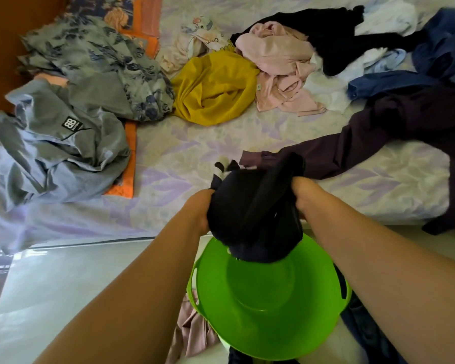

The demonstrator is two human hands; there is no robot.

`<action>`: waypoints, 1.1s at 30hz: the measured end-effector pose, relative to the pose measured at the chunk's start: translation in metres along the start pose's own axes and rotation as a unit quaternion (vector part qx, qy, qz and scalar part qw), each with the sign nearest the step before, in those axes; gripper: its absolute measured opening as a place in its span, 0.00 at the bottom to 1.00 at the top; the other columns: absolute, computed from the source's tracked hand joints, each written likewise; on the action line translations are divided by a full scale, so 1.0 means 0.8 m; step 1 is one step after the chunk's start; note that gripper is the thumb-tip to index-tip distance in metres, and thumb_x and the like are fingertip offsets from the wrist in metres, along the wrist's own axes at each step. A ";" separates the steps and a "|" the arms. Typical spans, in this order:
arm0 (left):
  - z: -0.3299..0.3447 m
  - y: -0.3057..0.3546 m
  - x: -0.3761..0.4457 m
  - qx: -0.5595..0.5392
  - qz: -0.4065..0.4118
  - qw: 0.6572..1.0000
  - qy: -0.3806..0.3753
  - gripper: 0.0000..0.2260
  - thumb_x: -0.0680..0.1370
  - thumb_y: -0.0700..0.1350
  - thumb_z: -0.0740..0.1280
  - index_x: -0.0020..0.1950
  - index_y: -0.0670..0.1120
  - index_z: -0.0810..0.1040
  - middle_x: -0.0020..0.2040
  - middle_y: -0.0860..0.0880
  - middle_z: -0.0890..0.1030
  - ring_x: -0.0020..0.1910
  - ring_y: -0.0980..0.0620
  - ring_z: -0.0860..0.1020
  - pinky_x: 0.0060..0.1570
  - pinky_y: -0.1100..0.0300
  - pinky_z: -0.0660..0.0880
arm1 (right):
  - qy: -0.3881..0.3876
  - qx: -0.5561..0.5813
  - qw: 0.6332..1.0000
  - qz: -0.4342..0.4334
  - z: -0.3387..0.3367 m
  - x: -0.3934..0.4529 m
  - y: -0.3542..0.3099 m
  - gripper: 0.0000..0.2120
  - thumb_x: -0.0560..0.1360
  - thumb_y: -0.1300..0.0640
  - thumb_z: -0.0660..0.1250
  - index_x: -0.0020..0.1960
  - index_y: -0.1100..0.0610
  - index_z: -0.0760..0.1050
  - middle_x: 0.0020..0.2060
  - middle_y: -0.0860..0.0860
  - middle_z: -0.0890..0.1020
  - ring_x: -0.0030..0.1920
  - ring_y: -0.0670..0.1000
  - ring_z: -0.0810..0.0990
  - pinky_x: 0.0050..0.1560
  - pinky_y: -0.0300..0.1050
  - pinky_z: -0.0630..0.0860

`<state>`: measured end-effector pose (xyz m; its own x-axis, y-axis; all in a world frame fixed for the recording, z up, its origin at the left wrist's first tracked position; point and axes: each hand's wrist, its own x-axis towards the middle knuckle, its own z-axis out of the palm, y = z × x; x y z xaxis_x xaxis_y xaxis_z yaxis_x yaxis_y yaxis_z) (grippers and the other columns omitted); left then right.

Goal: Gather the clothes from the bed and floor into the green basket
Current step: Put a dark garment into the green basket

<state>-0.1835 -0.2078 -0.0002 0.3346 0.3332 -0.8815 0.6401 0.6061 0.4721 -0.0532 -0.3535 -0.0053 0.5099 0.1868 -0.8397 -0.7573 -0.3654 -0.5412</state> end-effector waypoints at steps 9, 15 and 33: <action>-0.003 -0.056 -0.002 0.060 -0.056 0.994 -0.079 0.14 0.80 0.44 0.60 0.39 0.38 0.76 0.34 0.40 0.78 0.36 0.43 0.75 0.41 0.55 0.71 | -0.162 0.085 0.978 0.104 -0.008 0.006 0.095 0.18 0.79 0.48 0.61 0.42 0.57 0.84 0.43 0.57 0.85 0.43 0.58 0.84 0.47 0.53 0.77; -0.003 -0.070 0.006 0.110 -0.086 0.987 -0.085 0.16 0.82 0.43 0.58 0.37 0.39 0.75 0.31 0.40 0.77 0.33 0.44 0.75 0.39 0.56 0.70 | -0.176 0.091 0.975 0.106 -0.003 0.011 0.109 0.15 0.77 0.48 0.65 0.50 0.58 0.82 0.48 0.59 0.85 0.49 0.58 0.83 0.48 0.51 0.78; -0.003 -0.187 0.060 0.230 -0.117 0.965 0.032 0.29 0.83 0.59 0.49 0.73 0.40 0.66 0.69 0.38 0.71 0.67 0.38 0.71 0.64 0.48 0.68 | 0.035 -0.088 0.972 0.217 -0.040 0.046 0.226 0.09 0.81 0.61 0.57 0.53 0.63 0.74 0.46 0.58 0.79 0.48 0.58 0.80 0.44 0.52 0.78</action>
<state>-0.2644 -0.2808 -0.1130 0.1089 0.2792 -0.9540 0.9377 0.2897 0.1918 -0.1584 -0.4420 -0.1330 0.1896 -0.0794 -0.9786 -0.8285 -0.5478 -0.1161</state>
